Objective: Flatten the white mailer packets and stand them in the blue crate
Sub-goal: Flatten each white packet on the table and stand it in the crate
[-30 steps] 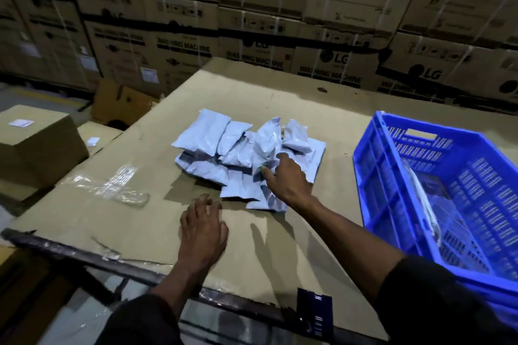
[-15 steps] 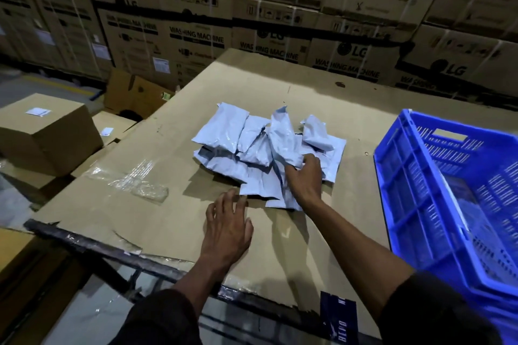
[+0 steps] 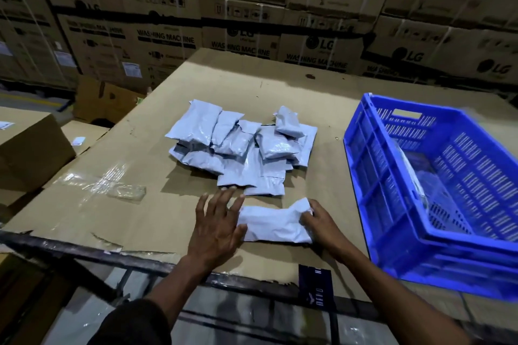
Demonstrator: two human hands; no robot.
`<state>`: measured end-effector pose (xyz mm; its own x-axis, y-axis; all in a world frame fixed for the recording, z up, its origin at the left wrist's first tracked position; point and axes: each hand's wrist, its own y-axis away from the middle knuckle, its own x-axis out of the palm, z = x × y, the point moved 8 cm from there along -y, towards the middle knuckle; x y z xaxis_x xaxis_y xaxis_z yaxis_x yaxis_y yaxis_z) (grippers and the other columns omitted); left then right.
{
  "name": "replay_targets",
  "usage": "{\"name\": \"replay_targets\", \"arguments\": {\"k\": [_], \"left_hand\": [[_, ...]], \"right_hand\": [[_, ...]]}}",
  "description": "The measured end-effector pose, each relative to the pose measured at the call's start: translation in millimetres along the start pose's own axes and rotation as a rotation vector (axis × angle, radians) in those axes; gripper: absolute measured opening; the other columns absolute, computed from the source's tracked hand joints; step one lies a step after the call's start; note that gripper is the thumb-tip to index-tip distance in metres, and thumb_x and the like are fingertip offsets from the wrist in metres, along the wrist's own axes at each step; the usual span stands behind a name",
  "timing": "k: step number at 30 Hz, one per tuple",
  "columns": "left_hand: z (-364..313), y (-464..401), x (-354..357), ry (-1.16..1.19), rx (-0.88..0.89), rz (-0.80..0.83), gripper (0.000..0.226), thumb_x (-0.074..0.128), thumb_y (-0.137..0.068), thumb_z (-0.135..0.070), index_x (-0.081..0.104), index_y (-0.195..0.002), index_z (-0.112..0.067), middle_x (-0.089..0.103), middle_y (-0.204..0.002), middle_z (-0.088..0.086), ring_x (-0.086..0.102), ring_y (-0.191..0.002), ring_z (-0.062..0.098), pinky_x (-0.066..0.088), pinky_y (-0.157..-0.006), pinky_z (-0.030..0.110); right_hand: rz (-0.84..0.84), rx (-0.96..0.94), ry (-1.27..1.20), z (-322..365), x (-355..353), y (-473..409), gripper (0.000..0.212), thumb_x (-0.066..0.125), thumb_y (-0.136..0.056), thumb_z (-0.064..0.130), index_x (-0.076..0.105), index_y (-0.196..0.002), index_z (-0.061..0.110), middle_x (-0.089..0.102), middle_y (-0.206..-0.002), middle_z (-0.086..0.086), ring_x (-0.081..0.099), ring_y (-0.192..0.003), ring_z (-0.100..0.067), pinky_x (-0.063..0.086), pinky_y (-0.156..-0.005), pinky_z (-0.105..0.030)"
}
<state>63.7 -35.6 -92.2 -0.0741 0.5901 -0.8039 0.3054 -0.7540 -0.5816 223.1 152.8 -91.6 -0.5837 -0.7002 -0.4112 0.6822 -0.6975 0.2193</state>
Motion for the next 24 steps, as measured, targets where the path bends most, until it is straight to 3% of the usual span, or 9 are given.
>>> {"name": "replay_targets", "arguments": {"k": [3, 6, 8, 10, 12, 15, 19, 24], "left_hand": [[-3, 0, 6, -0.026, 0.020, 0.058, 0.050, 0.039, -0.103, -0.039, 0.058, -0.138, -0.009, 0.052, -0.149, 0.015, 0.053, -0.134, 0.036, 0.030, -0.115, 0.059], [-7, -3, 1, -0.061, -0.027, 0.070, 0.054, 0.042, -0.102, -0.040, 0.056, -0.142, -0.007, 0.050, -0.151, 0.014, 0.048, -0.139, 0.034, 0.030, -0.115, 0.060], [-16, -7, -3, -0.081, -0.028, 0.067, 0.056, 0.042, -0.101, -0.040, 0.053, -0.145, -0.007, 0.049, -0.153, 0.013, 0.045, -0.142, 0.032, 0.028, -0.116, 0.062], [-28, -10, -4, -0.104, -0.010, 0.080, 0.055, 0.041, -0.102, -0.038, 0.054, -0.144, -0.006, 0.051, -0.152, 0.013, 0.045, -0.142, 0.032, 0.028, -0.116, 0.062], [-33, -11, 4, -0.126, -0.011, 0.128, 0.053, 0.038, -0.103, -0.036, 0.057, -0.142, -0.005, 0.055, -0.147, 0.014, 0.049, -0.139, 0.032, 0.030, -0.116, 0.060], [-24, -9, 21, -0.135, -0.069, 0.227, 0.051, 0.035, -0.104, -0.037, 0.059, -0.138, -0.008, 0.059, -0.142, 0.012, 0.052, -0.133, 0.032, 0.036, -0.113, 0.056], [-11, -11, 32, -0.123, -0.153, 0.308, 0.052, 0.035, -0.103, -0.041, 0.061, -0.136, -0.011, 0.061, -0.139, 0.010, 0.056, -0.126, 0.032, 0.039, -0.109, 0.055], [-3, -15, 45, -0.105, -0.201, 0.399, 0.057, 0.032, -0.103, -0.045, 0.053, -0.146, -0.014, 0.054, -0.148, 0.009, 0.048, -0.137, 0.032, 0.038, -0.111, 0.055]], "right_hand": [[-0.225, -0.154, 0.486, 5, -17, 4, 0.046, 0.047, -0.096, 0.051, 0.052, -0.132, 0.023, 0.063, -0.116, 0.002, 0.058, -0.108, -0.022, 0.048, -0.086, -0.036], [-0.476, -0.500, 0.655, 47, -13, 21, 0.045, 0.044, -0.096, 0.047, 0.060, -0.123, 0.015, 0.064, -0.118, -0.005, 0.057, -0.106, -0.027, 0.046, -0.085, -0.041], [-0.447, -0.710, 0.725, 74, 12, 31, 0.035, 0.048, -0.096, 0.040, 0.062, -0.117, 0.016, 0.064, -0.113, -0.005, 0.056, -0.103, -0.026, 0.044, -0.083, -0.041], [-0.285, -0.818, 0.790, 82, 47, 32, 0.034, 0.046, -0.098, 0.038, 0.062, -0.119, 0.016, 0.065, -0.115, -0.004, 0.056, -0.105, -0.025, 0.043, -0.087, -0.042], [-0.141, -0.772, 0.865, 67, 72, 22, 0.037, 0.036, -0.103, 0.040, 0.058, -0.125, 0.020, 0.062, -0.124, -0.001, 0.056, -0.113, -0.023, 0.041, -0.096, -0.043], [-0.058, -0.616, 0.920, 41, 85, 1, 0.046, 0.024, -0.105, 0.046, 0.053, -0.132, 0.022, 0.057, -0.135, 0.002, 0.053, -0.123, -0.022, 0.038, -0.104, -0.047], [-0.019, -0.563, 0.994, 36, 87, -17, 0.052, 0.020, -0.104, 0.050, 0.050, -0.138, 0.024, 0.054, -0.141, 0.003, 0.051, -0.125, -0.022, 0.036, -0.105, -0.053], [-0.054, -0.547, 1.058, 32, 86, -28, 0.051, 0.017, -0.105, 0.051, 0.040, -0.146, 0.031, 0.050, -0.143, 0.011, 0.049, -0.127, -0.019, 0.027, -0.108, -0.062]]}}
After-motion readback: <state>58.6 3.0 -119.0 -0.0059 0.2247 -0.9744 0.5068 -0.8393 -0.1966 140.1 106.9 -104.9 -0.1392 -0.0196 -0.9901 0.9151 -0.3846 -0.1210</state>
